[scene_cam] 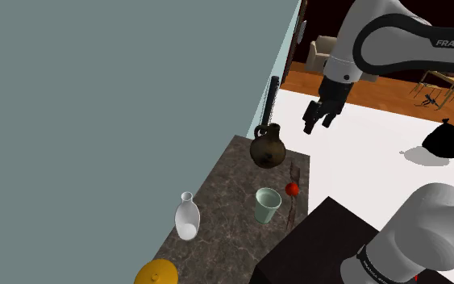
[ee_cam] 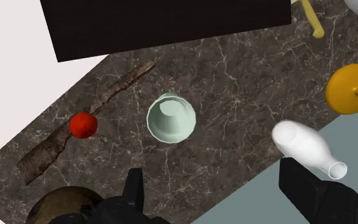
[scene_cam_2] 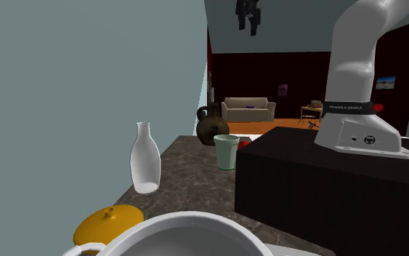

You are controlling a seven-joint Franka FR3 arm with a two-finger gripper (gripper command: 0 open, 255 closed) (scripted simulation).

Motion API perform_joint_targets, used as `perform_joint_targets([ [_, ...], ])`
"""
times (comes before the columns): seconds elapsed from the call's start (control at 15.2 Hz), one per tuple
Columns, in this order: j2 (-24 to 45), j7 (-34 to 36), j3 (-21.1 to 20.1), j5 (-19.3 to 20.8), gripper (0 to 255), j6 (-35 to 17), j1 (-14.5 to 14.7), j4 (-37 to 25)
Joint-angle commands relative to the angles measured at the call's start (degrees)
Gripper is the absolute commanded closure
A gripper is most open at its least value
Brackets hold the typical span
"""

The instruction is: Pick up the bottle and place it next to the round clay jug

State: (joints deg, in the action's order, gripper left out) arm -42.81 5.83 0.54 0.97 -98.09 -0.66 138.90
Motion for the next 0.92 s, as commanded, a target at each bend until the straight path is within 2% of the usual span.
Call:
perform_joint_targets([
  [0.0, 0.0, 0.0, 0.0, 0.0, 0, 0.0, 0.0, 0.0],
  [0.46, 9.2, 5.9, -5.2, -3.2, 0, -11.0, 2.4, 2.1],
  [0.86, 19.5, 10.9, -9.5, -4.7, 0, -20.1, 4.0, 0.9],
])
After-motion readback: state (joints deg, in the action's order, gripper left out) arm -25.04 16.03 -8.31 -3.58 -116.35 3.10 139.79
